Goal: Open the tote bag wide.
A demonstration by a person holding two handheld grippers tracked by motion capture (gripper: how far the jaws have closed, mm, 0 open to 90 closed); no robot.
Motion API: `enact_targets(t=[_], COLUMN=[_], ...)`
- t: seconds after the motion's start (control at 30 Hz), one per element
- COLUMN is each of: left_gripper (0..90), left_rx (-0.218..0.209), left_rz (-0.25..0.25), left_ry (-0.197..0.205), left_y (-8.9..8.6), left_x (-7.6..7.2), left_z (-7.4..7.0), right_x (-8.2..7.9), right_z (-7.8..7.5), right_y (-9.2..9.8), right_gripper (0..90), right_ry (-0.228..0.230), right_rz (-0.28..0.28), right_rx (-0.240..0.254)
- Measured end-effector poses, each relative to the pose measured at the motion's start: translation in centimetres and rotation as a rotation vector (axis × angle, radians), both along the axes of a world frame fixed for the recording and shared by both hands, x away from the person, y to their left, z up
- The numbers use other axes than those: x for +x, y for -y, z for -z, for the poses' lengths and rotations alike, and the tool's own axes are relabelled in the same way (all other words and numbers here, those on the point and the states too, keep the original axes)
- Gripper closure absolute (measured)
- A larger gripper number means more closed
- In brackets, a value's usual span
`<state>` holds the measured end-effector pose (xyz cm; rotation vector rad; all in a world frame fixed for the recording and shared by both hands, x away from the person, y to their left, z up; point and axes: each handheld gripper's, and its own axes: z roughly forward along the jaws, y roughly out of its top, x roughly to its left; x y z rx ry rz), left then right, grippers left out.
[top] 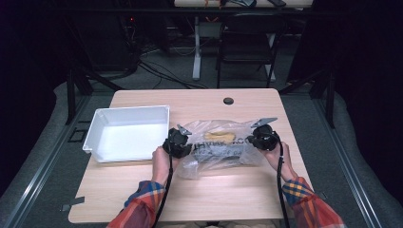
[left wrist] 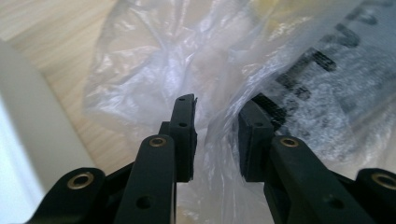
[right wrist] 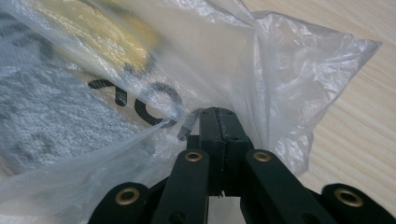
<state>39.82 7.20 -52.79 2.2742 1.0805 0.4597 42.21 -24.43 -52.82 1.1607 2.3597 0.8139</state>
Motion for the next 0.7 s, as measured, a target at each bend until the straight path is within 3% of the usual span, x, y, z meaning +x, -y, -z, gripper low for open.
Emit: enact_targets(t=[0.1,0.27,0.33,0.4,0.5,0.57,0.7], left_gripper=[73.7,77.5,79.2,81.9,83.3,82.8,79.8], left_rx=[-0.004,-0.022,-0.025,-0.021,-0.010,-0.005,-0.003], left_rz=[0.025,0.042,0.041,0.045,0.047,0.041,0.028], left_ry=[0.020,0.066,0.082,0.090,0.121,0.145,0.150], left_y=[0.3,0.6,0.6,0.6,0.6,0.6,0.4], left_x=[-0.4,-0.9,-0.9,-0.9,-1.1,-1.1,-0.7], left_z=[-0.5,-1.8,-2.0,-2.2,-2.6,-2.9,-3.1], right_x=[-0.5,-2.1,-2.4,-2.3,-1.7,-1.2,-0.6], right_z=[-0.9,-3.6,-3.9,-3.6,-2.7,-2.2,-1.6], right_y=[0.2,0.0,-0.8,-1.8,-2.7,-2.7,-1.7], right_gripper=[74.3,43.5,33.9,29.2,35.6,46.9,79.5], right_ry=[0.012,0.081,0.070,0.039,0.027,0.035,0.049], right_rz=[-0.010,-0.089,-0.128,-0.151,-0.126,-0.062,0.002], right_rx=[0.024,0.086,0.095,0.056,-0.007,-0.060,-0.082])
